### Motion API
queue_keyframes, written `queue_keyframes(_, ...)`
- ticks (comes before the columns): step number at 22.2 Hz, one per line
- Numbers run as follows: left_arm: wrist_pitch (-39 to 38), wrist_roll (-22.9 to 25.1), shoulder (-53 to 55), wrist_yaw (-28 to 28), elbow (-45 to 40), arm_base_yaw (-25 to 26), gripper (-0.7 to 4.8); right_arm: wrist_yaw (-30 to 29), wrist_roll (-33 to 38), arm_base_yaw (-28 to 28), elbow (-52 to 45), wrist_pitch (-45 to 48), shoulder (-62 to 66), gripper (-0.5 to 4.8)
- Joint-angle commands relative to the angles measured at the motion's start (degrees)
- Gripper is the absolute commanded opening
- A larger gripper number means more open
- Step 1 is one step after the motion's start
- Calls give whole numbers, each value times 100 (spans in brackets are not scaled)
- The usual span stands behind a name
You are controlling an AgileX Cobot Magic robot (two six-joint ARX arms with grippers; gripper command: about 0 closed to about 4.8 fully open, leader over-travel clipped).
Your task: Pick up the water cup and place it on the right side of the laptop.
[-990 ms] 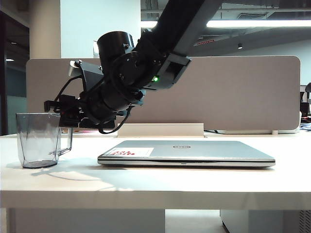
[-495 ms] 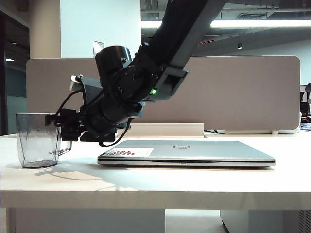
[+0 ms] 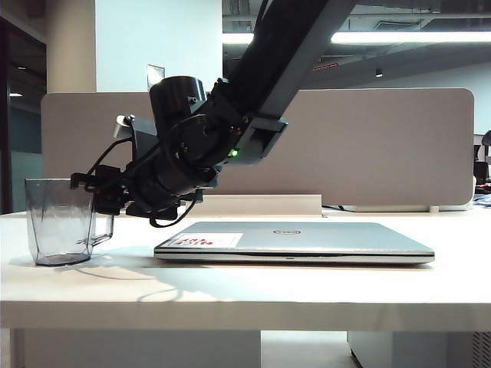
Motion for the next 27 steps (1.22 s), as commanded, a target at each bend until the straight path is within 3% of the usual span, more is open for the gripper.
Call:
queue_keyframes(1, 37, -4, 4, 22, 24, 7, -4, 28, 28, 9, 26, 94, -9, 220)
queue_keyframes(13, 37, -7, 4, 24, 24, 7, -4, 46, 31, -9, 31, 271, 131, 205)
queue_keyframes(17, 37, -7, 4, 63, 24, 7, -4, 46, 28, -20, 39, 317, 131, 147)
queue_keyframes(26, 35, -7, 4, 151, 24, 7, -4, 44, 28, -20, 42, 411, 131, 140)
queue_keyframes(27, 35, -7, 4, 151, 24, 7, -4, 44, 26, -20, 42, 411, 131, 114)
